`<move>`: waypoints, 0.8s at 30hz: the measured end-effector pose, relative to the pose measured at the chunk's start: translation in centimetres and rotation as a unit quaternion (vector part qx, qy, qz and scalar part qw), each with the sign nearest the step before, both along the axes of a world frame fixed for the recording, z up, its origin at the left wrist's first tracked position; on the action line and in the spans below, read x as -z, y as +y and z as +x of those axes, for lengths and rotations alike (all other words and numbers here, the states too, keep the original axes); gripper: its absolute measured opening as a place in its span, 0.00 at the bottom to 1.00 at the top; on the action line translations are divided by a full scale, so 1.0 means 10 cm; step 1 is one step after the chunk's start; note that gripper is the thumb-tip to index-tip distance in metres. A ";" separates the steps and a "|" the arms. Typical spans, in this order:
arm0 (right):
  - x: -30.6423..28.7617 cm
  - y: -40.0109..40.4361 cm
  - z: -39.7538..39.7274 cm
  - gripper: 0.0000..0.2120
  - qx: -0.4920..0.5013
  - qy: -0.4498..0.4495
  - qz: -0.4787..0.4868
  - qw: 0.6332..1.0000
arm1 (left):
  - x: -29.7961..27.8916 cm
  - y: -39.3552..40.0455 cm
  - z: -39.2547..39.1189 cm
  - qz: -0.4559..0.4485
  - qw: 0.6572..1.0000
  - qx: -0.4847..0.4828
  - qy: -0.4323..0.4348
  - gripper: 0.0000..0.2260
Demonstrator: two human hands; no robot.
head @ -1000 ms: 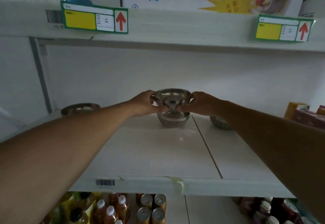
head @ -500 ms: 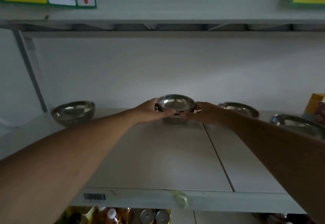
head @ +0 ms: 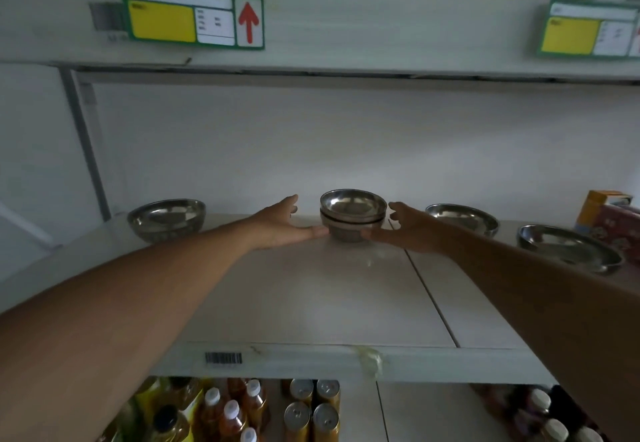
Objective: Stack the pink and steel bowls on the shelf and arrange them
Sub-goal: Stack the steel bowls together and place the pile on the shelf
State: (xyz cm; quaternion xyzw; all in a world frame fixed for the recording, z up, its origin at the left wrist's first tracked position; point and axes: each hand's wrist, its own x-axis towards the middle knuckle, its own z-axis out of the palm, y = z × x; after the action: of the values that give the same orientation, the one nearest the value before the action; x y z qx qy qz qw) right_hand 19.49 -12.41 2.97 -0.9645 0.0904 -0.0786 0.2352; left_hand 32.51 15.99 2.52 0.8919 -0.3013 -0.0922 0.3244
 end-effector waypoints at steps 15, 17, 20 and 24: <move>0.25 0.45 -0.61 0.39 -0.044 -0.077 -0.033 0.996 | 0.25 0.46 -0.87 0.040 0.997 -0.053 -0.044 0.64; 0.26 0.46 -0.67 0.40 -0.077 -0.066 -0.018 0.995 | 0.21 0.51 -1.05 0.052 0.995 -0.069 -0.049 0.62; 0.27 0.47 -0.80 0.43 -0.113 -0.047 -0.020 0.992 | 0.17 0.53 -1.32 0.068 0.991 -0.102 -0.053 0.61; 0.31 0.44 -0.98 0.46 -0.140 -0.048 -0.085 0.985 | 0.20 0.52 -1.69 0.078 0.985 -0.140 -0.062 0.60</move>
State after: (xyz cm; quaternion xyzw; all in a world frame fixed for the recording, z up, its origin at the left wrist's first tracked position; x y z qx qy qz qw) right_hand 9.72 -8.02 -0.15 -0.9792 -0.0638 -0.0984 0.1653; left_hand 15.64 21.19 0.49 0.9519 -0.1851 -0.0140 0.2439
